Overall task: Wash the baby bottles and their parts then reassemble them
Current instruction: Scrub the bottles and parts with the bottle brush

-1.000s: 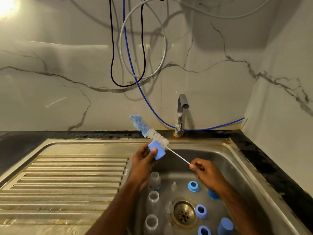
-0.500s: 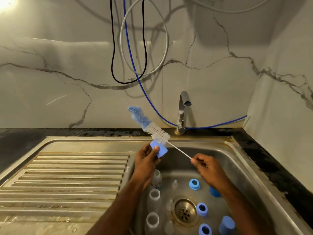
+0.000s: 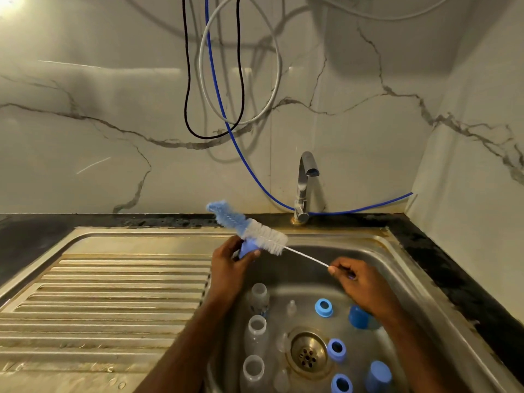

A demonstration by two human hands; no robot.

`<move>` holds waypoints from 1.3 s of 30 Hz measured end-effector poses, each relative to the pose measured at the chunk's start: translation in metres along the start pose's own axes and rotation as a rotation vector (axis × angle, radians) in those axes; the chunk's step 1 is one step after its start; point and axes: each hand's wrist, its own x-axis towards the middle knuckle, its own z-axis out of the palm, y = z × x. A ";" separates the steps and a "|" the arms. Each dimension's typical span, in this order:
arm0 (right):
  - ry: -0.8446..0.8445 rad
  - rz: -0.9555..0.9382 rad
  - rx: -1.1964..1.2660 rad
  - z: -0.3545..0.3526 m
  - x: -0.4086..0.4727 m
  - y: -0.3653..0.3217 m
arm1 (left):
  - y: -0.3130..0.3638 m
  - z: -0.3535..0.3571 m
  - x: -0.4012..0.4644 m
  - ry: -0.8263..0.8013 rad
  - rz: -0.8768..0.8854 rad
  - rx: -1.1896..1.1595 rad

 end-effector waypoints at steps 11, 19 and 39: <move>0.009 -0.024 0.016 0.002 0.002 -0.006 | 0.007 0.003 -0.007 -0.049 0.065 0.077; -0.025 -0.085 0.003 0.009 -0.001 -0.016 | 0.004 0.006 -0.010 -0.118 0.090 0.104; -0.063 -0.039 0.069 0.005 0.000 -0.012 | 0.027 0.016 -0.013 -0.113 -0.452 -0.755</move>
